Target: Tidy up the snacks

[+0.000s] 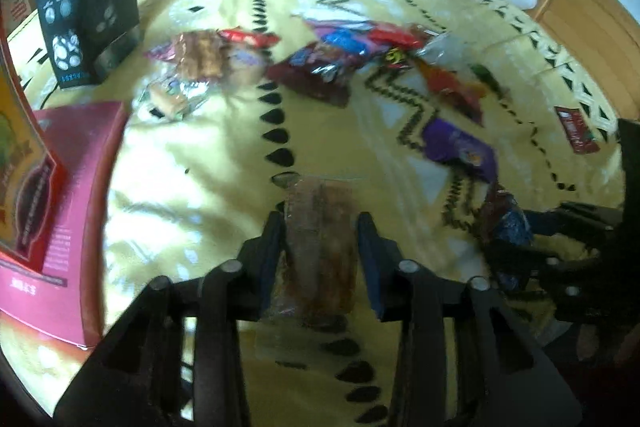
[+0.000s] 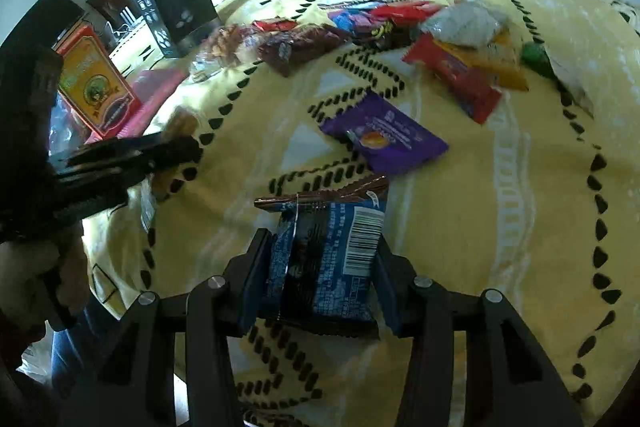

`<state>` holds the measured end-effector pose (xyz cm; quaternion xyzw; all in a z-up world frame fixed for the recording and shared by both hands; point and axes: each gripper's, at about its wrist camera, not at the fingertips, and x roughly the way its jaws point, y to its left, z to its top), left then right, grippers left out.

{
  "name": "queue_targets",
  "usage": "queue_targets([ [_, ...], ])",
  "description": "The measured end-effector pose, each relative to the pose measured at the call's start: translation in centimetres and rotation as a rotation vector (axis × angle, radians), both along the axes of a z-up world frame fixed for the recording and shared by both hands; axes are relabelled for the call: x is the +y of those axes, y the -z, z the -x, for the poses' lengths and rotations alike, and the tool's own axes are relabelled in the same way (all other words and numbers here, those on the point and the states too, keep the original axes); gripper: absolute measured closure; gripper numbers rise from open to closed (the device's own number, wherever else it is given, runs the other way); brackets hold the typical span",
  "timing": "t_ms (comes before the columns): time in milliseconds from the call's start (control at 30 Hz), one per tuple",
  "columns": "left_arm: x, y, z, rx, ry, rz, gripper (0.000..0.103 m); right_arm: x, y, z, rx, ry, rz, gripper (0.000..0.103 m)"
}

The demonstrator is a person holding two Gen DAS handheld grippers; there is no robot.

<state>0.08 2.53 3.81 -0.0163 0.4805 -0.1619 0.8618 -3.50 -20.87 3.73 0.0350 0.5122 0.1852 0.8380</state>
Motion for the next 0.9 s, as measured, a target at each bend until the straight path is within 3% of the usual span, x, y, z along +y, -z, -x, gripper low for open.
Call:
queue_targets([
  [67, 0.2, 0.0, 0.2, -0.020, -0.025, -0.001, 0.016, -0.1, -0.1, -0.1, -0.003, 0.000, -0.002, 0.041],
  [133, 0.5, -0.3, 0.4, -0.050, -0.042, -0.005, 0.009, -0.3, -0.2, -0.1, -0.009, 0.009, -0.006, 0.036],
  [200, 0.5, -0.2, 0.4, -0.046, -0.042, -0.012, 0.009, -0.4, -0.1, 0.0, -0.007, 0.012, -0.007, 0.036],
  [233, 0.5, -0.2, 0.4, -0.041, -0.040, -0.014, 0.016, -0.5, -0.1, 0.0, -0.007, 0.013, -0.008, 0.036],
  [300, 0.4, 0.0, 0.1, -0.023, -0.023, -0.005, 0.059, -0.5, -0.1, 0.0, -0.007, 0.013, -0.009, 0.036],
  [333, 0.3, 0.2, 0.0, 0.000, -0.016, 0.001, 0.070, -0.4, -0.1, 0.0, -0.007, 0.014, -0.009, 0.036],
  [533, -0.5, 0.0, 0.5, -0.016, 0.003, -0.033, 0.068, -0.4, -0.3, 0.2, -0.010, 0.020, -0.012, 0.035],
  [600, -0.8, -0.1, 0.6, -0.046, -0.018, -0.074, 0.040, -0.4, -0.2, 0.2, -0.007, 0.025, -0.016, 0.035],
  [633, -0.9, -0.4, 0.8, -0.074, -0.031, -0.098, 0.014, -0.5, -0.3, 0.2, -0.010, 0.028, -0.016, 0.035],
  [667, -0.9, -0.8, 1.1, -0.115, -0.044, -0.118, 0.001, -0.5, -0.4, 0.3, -0.012, 0.030, -0.019, 0.033],
  [733, -1.0, -1.6, 1.6, -0.176, -0.040, -0.106, 0.000, -0.7, -0.7, 0.4, -0.024, 0.039, -0.029, 0.030],
  [900, -0.8, -2.0, 1.2, -0.167, -0.030, -0.077, 0.000, -1.7, -1.7, 0.7, -0.070, 0.076, -0.032, 0.016],
])
